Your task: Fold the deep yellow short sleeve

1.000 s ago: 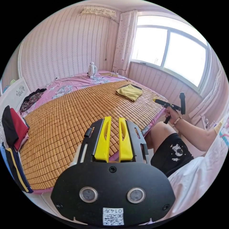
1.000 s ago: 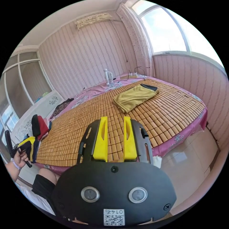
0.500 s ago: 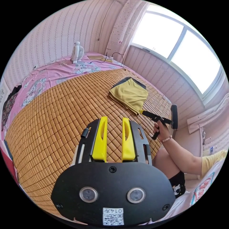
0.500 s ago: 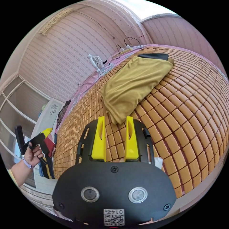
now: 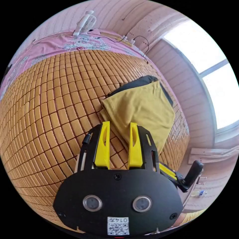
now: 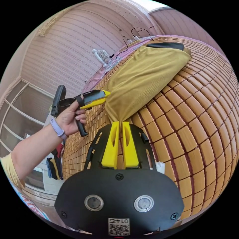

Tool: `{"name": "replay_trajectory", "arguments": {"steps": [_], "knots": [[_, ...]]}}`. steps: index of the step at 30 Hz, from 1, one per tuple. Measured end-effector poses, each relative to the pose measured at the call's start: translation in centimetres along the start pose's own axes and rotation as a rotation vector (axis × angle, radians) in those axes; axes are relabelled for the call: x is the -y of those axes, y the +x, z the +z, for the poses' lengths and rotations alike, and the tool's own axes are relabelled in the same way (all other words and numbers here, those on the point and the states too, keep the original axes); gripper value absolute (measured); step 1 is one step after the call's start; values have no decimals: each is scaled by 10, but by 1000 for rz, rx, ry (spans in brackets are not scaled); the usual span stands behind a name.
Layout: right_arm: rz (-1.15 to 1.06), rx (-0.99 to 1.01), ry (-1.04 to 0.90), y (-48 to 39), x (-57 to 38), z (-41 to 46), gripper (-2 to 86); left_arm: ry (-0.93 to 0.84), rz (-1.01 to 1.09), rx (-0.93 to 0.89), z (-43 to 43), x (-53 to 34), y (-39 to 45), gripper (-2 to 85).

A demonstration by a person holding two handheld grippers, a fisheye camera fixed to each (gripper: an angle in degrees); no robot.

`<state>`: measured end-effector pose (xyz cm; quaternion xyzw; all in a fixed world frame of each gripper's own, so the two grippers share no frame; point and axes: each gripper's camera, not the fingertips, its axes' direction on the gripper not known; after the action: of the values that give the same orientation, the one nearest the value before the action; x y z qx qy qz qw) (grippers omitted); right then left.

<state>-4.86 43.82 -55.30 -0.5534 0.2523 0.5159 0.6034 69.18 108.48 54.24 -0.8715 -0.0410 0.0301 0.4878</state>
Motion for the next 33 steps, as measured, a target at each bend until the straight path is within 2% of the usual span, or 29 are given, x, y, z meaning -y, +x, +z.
{"name": "replay_trajectory", "arguments": {"steps": [5, 7, 10, 13, 15, 19, 21, 24, 26, 29, 33], "knots": [[-130, -40, -8, -14, 12, 13, 11, -8, 83, 50, -11, 5, 24, 17], [-192, -31, 65, -21, 14, 5, 9, 83, 112, 125, -37, 1, 39, 2], [-267, 83, 170, -28, 16, -5, 8, 191, 211, 159, -94, -14, 61, -5], [-323, 255, 74, -33, 27, 10, 6, 266, 277, 153, -164, -58, 55, -7], [-423, 425, 8, -54, 33, 21, 5, 271, 266, 173, -213, -113, 22, -7], [-642, 549, -174, -108, 26, 47, 4, 272, 147, 154, -280, -223, -43, -7], [-778, 604, -339, -151, 3, 71, 4, 259, 100, 159, -317, -311, -68, -7], [-916, 569, -552, -203, -42, 104, 5, 242, 52, 172, -348, -423, -75, -7], [-954, 516, -606, -226, -64, 115, 6, 242, 25, 166, -358, -482, -74, -7], [-862, 420, -675, -244, -79, 121, 10, 266, -10, 121, -363, -557, -69, -6], [-666, 331, -576, -249, -91, 67, 22, 312, 57, 120, -365, -604, -44, -5]]}}
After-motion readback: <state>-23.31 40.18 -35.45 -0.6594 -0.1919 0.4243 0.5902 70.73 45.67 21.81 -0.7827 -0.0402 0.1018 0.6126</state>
